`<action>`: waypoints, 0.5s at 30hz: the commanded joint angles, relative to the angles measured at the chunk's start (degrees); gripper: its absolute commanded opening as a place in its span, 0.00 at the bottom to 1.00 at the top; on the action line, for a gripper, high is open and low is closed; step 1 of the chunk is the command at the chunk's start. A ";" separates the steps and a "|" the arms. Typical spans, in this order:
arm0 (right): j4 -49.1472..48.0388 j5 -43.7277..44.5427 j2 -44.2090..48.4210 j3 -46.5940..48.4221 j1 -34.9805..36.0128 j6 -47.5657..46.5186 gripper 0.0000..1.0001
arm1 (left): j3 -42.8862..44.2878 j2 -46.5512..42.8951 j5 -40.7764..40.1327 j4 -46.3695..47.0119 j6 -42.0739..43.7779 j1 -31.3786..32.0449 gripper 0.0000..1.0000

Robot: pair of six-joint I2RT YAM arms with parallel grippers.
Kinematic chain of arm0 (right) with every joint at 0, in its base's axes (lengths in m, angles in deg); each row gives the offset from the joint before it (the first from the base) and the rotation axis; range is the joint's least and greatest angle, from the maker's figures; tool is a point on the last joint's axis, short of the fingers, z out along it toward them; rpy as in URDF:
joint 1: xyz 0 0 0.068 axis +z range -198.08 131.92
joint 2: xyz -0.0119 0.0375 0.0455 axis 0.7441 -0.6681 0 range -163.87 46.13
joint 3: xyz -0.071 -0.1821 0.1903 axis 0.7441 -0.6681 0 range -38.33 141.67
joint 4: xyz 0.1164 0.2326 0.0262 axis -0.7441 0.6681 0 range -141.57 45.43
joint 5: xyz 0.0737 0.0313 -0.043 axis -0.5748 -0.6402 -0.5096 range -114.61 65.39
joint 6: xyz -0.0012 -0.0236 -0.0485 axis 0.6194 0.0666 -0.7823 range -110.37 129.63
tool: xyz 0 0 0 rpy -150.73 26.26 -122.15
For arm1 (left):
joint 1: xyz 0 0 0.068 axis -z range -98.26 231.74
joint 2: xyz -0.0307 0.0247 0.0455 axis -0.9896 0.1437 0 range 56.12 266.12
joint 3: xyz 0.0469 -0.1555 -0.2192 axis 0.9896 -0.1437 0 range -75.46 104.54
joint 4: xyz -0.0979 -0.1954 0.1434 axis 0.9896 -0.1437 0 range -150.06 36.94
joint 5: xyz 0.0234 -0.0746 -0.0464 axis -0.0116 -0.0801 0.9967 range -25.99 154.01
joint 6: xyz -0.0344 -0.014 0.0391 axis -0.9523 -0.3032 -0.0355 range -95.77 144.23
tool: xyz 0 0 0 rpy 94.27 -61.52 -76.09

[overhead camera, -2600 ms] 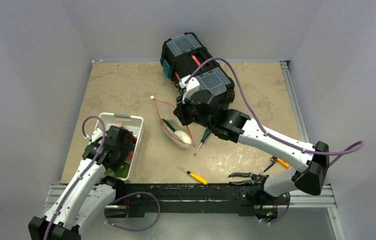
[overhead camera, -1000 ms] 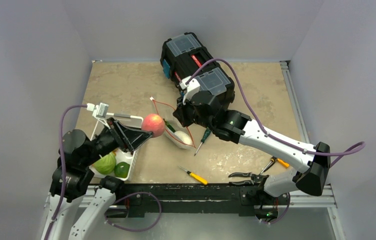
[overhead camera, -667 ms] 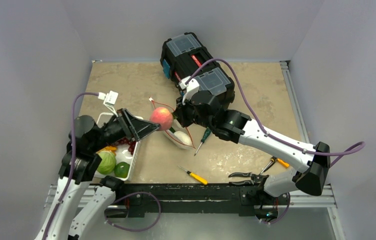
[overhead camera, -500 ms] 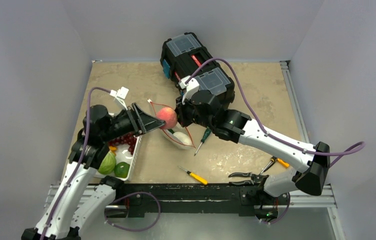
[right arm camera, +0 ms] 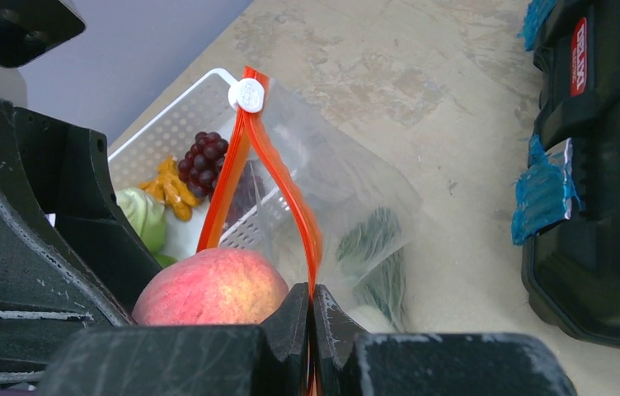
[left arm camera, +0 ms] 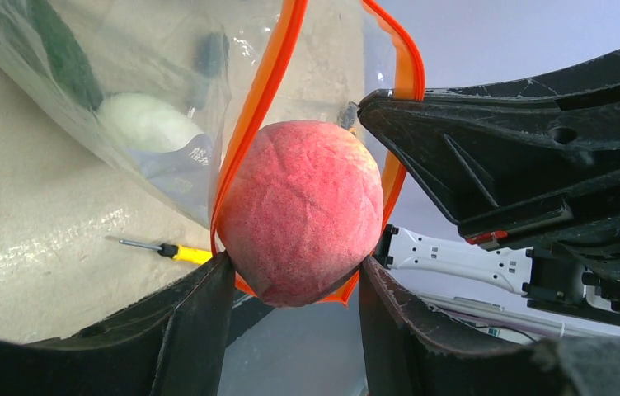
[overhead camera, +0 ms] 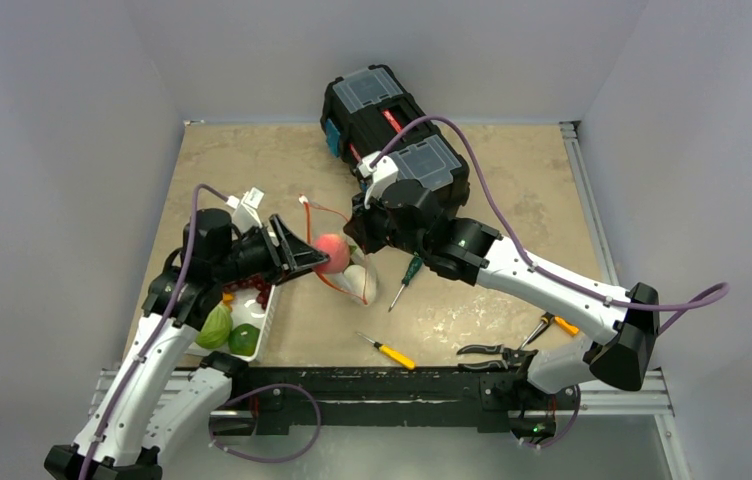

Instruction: Place the food in the zip-top bag and seal the zipper

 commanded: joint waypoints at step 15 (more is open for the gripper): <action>-2.95 -0.97 0.12 1.98 0.36 0.60 0.00 | 1.83 -3.87 -4.24 -1.72 2.47 0.19 0.75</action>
